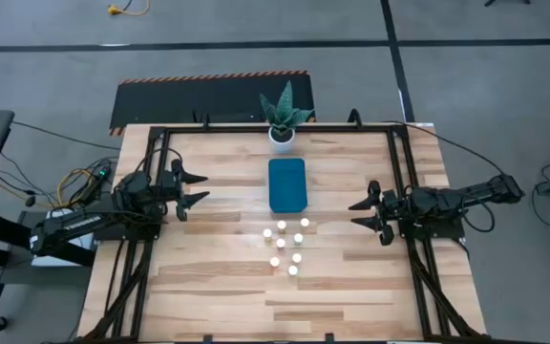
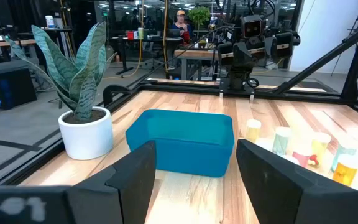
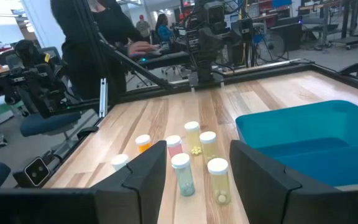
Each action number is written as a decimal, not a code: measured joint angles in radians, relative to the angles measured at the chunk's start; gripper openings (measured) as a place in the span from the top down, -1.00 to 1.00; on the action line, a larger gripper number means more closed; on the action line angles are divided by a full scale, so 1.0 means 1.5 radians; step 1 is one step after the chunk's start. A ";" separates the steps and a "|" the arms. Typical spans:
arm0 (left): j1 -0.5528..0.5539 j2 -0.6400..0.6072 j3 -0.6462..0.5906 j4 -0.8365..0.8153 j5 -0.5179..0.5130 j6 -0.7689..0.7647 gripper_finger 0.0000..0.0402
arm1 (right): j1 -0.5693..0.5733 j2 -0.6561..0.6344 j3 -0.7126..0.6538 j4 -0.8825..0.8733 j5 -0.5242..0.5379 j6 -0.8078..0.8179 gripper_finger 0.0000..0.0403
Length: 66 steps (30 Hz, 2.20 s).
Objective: Pick and place pill bottles into a basket
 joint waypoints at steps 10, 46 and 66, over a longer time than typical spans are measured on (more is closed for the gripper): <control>0.000 0.000 0.000 0.000 0.000 0.000 -0.06 | 0.000 0.000 0.000 0.000 0.000 0.000 0.15; 0.000 0.000 0.000 0.001 0.004 -0.079 -0.06 | 0.000 0.000 0.000 0.000 0.000 0.000 0.15; 0.000 0.000 -0.002 0.044 -0.278 -0.635 -0.06 | 0.000 0.000 0.000 0.000 0.000 0.000 0.16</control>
